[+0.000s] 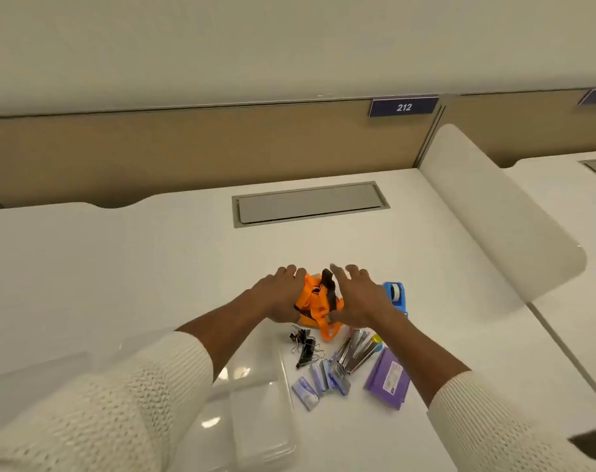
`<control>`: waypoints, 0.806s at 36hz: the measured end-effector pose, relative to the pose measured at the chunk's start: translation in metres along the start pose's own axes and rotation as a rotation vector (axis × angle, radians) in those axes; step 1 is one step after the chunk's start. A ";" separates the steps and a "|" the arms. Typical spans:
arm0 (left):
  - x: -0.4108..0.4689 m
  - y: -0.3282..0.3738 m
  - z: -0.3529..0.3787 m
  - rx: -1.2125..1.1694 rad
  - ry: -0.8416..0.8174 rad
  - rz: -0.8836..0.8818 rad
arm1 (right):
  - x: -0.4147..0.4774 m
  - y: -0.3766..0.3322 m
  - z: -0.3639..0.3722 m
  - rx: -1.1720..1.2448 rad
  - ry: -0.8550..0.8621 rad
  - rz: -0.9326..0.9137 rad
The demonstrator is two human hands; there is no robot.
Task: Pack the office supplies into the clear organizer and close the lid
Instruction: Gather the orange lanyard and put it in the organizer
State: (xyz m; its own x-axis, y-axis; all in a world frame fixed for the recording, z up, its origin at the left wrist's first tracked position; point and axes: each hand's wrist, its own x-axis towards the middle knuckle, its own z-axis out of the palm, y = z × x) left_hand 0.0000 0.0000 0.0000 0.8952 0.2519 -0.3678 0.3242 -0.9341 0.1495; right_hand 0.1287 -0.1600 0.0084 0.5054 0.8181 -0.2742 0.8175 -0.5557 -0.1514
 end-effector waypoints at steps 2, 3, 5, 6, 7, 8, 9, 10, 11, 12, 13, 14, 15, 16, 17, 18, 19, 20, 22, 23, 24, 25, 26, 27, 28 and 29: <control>0.009 0.004 0.001 -0.004 -0.026 -0.023 | 0.004 0.001 0.003 0.003 -0.045 0.016; 0.012 0.004 0.004 -0.008 -0.038 -0.035 | 0.005 0.003 0.008 0.005 -0.058 0.020; 0.019 0.005 0.007 -0.028 -0.070 -0.048 | 0.010 0.005 0.016 0.015 -0.082 0.007; 0.022 0.006 0.010 -0.042 -0.086 -0.049 | 0.012 0.005 0.021 0.034 -0.087 -0.006; 0.024 0.006 0.013 -0.061 -0.096 -0.055 | 0.014 0.005 0.025 0.058 -0.089 -0.020; 0.026 0.006 0.014 -0.068 -0.095 -0.058 | 0.016 0.005 0.028 0.078 -0.081 -0.037; 0.027 0.005 0.016 -0.069 -0.099 -0.063 | 0.018 0.004 0.032 0.108 -0.080 -0.044; 0.029 0.005 0.019 -0.062 -0.093 -0.057 | 0.020 0.004 0.036 0.135 -0.070 -0.053; 0.029 0.005 0.022 -0.049 -0.082 -0.052 | 0.022 0.004 0.040 0.154 -0.053 -0.058; 0.030 0.005 0.024 -0.041 -0.069 -0.050 | 0.024 0.003 0.043 0.168 -0.030 -0.064; 0.031 0.006 0.024 -0.058 -0.052 -0.055 | 0.026 0.002 0.045 0.191 -0.010 -0.063; 0.032 0.006 0.025 -0.101 -0.032 -0.064 | 0.028 0.002 0.048 0.226 0.013 -0.057; 0.034 0.006 0.024 -0.153 -0.012 -0.069 | 0.030 0.002 0.050 0.265 0.035 -0.045; 0.035 0.005 0.021 -0.199 0.004 -0.073 | 0.033 0.002 0.051 0.302 0.057 -0.031; 0.035 0.005 0.018 -0.231 0.010 -0.079 | 0.035 0.001 0.051 0.330 0.071 -0.010; 0.035 0.005 0.015 -0.259 0.015 -0.081 | 0.037 0.000 0.051 0.354 0.080 0.007; 0.035 0.004 0.012 -0.278 0.024 -0.081 | 0.038 -0.001 0.050 0.378 0.089 0.021; 0.034 0.002 0.009 -0.289 0.034 -0.077 | 0.039 -0.002 0.049 0.399 0.099 0.031; 0.030 0.001 0.000 -0.294 0.063 -0.068 | 0.038 -0.006 0.044 0.417 0.134 0.041; 0.027 0.000 -0.005 -0.299 0.078 -0.063 | 0.038 -0.009 0.041 0.417 0.157 0.042; 0.024 -0.002 -0.010 -0.307 0.091 -0.058 | 0.037 -0.013 0.037 0.418 0.181 0.042; 0.019 -0.003 -0.015 -0.308 0.107 -0.055 | 0.036 -0.017 0.032 0.416 0.208 0.038; 0.013 -0.005 -0.021 -0.301 0.122 -0.055 | 0.034 -0.022 0.026 0.410 0.232 0.030; 0.006 -0.006 -0.026 -0.290 0.140 -0.056 | 0.031 -0.027 0.020 0.404 0.251 0.020; -0.001 -0.008 -0.032 -0.276 0.159 -0.058 | 0.028 -0.034 0.013 0.403 0.265 0.009; -0.010 -0.011 -0.036 -0.262 0.181 -0.059 | 0.024 -0.042 0.006 0.404 0.276 -0.007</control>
State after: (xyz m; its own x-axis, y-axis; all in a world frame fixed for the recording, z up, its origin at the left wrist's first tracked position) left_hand -0.0014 0.0173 0.0354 0.9046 0.3668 -0.2172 0.4242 -0.8252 0.3729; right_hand 0.1050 -0.1175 0.0025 0.5992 0.8004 -0.0182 0.6761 -0.5181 -0.5238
